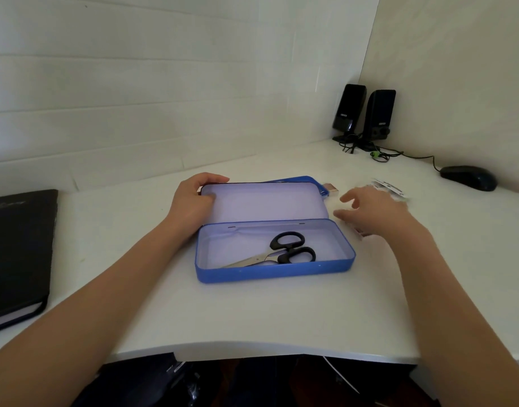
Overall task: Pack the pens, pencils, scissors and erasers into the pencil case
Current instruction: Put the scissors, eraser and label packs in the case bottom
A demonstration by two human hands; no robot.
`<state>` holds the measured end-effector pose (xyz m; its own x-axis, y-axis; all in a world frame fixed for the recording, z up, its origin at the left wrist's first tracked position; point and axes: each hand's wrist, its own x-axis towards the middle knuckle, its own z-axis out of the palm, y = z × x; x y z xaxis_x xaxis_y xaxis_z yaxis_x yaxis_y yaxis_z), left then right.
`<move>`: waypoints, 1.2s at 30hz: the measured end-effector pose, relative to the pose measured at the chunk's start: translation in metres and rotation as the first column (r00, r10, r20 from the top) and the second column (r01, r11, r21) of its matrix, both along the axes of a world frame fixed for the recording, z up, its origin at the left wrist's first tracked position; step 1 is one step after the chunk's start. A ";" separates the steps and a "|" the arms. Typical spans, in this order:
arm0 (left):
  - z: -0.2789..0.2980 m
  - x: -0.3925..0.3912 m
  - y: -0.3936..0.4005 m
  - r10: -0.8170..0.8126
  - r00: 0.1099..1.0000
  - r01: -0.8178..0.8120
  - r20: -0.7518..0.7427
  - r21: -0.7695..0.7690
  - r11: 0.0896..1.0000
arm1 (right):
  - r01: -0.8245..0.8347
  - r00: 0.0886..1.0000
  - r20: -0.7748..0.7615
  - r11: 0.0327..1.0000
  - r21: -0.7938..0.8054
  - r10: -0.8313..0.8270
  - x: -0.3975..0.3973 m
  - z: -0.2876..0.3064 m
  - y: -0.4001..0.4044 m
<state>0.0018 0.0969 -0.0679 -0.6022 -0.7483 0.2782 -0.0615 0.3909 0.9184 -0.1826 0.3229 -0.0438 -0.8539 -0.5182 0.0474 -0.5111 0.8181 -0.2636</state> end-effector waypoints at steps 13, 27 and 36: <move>-0.002 0.001 -0.002 -0.019 1.000 0.019 -0.018 0.022 1.000 | 0.032 0.966 0.240 0.877 -0.480 0.096 0.009 0.018 0.004; -0.001 0.001 -0.003 -0.020 1.000 0.020 -0.016 0.035 0.999 | -0.529 0.812 0.217 0.841 -0.115 0.541 0.047 0.024 -0.004; -0.002 0.001 -0.004 0.000 0.999 0.001 -0.034 0.042 0.999 | -0.566 0.775 0.322 0.824 -0.028 0.544 0.047 0.026 0.000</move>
